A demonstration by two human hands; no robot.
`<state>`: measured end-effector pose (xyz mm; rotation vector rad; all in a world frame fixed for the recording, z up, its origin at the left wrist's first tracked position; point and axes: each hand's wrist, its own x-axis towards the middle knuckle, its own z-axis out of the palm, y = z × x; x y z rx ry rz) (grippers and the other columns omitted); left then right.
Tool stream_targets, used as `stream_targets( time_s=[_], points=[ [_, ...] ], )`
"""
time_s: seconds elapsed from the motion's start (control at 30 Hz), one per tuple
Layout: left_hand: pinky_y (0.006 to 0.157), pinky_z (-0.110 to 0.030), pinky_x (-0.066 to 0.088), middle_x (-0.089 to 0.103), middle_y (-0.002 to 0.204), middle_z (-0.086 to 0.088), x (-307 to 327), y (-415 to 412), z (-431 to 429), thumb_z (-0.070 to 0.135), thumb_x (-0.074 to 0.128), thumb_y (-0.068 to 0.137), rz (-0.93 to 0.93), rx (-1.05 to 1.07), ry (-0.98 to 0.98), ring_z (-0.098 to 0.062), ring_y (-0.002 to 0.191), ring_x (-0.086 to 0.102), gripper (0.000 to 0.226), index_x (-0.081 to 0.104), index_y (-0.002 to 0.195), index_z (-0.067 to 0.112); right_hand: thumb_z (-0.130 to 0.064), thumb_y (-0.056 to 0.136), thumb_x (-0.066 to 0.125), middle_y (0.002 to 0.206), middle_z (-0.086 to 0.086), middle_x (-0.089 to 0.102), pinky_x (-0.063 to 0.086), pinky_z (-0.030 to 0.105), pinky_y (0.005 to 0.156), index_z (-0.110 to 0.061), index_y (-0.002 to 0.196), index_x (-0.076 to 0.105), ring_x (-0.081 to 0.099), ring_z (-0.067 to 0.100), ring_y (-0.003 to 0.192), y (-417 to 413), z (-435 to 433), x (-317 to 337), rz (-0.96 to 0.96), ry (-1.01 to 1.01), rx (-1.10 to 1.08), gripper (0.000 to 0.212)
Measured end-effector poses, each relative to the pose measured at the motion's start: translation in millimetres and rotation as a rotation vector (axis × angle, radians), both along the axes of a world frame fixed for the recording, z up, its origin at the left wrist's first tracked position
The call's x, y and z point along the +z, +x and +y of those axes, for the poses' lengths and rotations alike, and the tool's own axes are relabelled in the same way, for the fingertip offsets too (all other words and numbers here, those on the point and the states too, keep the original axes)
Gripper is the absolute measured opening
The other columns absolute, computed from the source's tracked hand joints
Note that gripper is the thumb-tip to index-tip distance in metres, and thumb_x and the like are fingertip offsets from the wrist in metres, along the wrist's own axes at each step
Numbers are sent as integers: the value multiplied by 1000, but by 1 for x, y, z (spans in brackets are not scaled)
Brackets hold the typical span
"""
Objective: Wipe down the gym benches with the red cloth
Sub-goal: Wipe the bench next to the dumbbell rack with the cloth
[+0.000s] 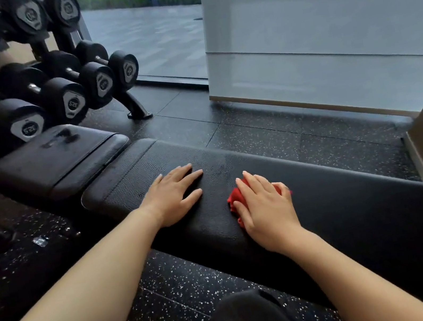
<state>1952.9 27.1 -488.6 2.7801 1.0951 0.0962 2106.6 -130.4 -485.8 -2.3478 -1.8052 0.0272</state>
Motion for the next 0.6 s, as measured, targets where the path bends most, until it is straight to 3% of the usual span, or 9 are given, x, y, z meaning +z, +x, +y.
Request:
stream_targets(
  time_s=[0.17,0.27,0.33,0.47,0.6],
  points=[
    [116,-42,6,9,159,9,6,-25,40,51,31,97,93,88,28,-10,146,7,54,17,148,40,-56,76,-9,160,-8,9,11,38,111,-28,150,20,8,9,145,-16,4,5,14,-47,105,85],
    [117,-43,6,9,159,8,3,-21,56,50,31,97,53,98,8,-10,146,6,54,18,148,39,-50,97,14,159,-5,11,11,40,111,-26,150,21,9,11,145,-14,53,3,31,-36,55,58],
    [117,-42,5,8,159,8,0,-17,63,52,32,97,28,86,-7,-10,146,5,55,17,148,39,-45,100,24,159,-3,15,11,43,112,-25,149,23,13,14,144,-11,92,0,39,-17,19,52],
    [118,-42,0,4,160,9,-6,-16,68,55,29,96,28,72,10,-9,146,0,57,12,149,40,-44,100,26,157,-1,18,13,48,112,-23,148,26,18,19,142,-8,141,2,38,-36,-47,52],
    [118,-44,0,0,160,7,-8,-18,66,57,25,95,48,47,19,-11,147,-3,60,8,150,37,-42,101,26,159,-2,13,13,45,112,-22,149,21,14,18,143,-16,129,6,17,-45,-73,53]
  ],
)
